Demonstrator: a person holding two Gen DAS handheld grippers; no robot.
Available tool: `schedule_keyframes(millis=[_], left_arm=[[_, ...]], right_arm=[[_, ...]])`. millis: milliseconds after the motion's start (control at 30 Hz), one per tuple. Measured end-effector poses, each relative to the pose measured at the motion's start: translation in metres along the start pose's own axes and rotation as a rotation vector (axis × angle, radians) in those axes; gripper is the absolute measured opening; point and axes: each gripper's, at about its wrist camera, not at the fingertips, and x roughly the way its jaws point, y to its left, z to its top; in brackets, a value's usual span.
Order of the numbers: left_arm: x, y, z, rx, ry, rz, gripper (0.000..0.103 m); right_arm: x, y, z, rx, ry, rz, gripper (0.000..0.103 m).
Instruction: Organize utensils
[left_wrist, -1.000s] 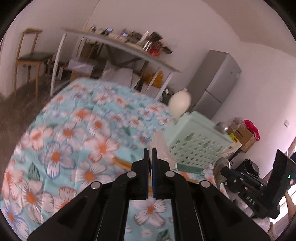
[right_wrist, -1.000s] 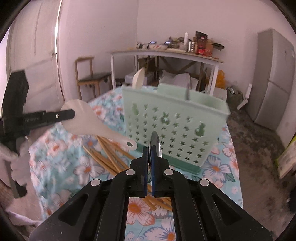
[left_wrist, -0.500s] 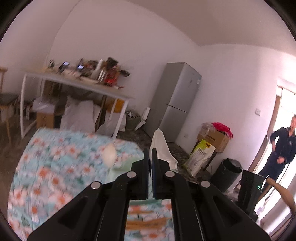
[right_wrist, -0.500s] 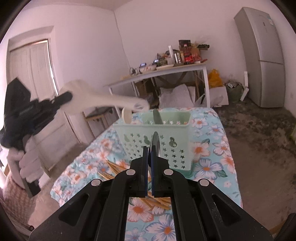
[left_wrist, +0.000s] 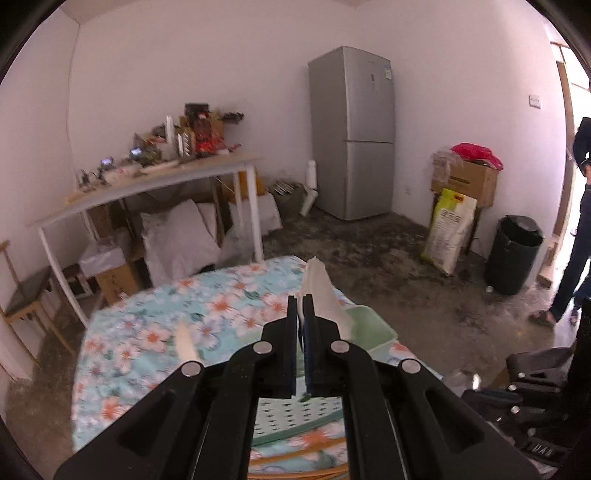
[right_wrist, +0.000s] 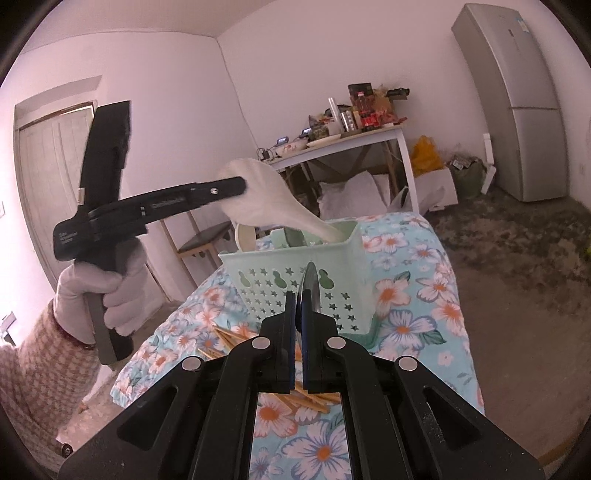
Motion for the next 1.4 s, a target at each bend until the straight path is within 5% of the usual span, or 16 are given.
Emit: schedule_keyframes(millis=[33, 167, 300, 600, 933, 1400], left_arm=[[0.003, 0.001, 0.000, -0.027, 0.006, -0.036, 0.004], [0.002, 0.010, 0.002, -0.125, -0.026, -0.096, 0.036], [-0.009, 0.020, 0.001, -0.190, -0.061, -0.132, 0.044], [-0.048, 0.043, -0.038, -0.263, -0.070, -0.123, 0.055], [-0.051, 0.071, -0.123, -0.392, 0.113, -0.049, 0.056], [-0.050, 0.052, -0.185, -0.277, 0.263, 0.060, 0.061]], right_arm=[[0.000, -0.001, 0.000, 0.002, 0.000, 0.002, 0.001], [-0.004, -0.001, 0.000, 0.002, -0.001, 0.004, 0.001], [-0.005, 0.000, 0.000, 0.003, 0.001, 0.004, 0.001], [-0.002, 0.018, -0.005, -0.035, 0.028, -0.015, 0.001], [0.006, 0.042, -0.013, -0.099, 0.068, -0.046, 0.001], [0.019, 0.097, -0.057, -0.280, 0.181, -0.094, 0.002]])
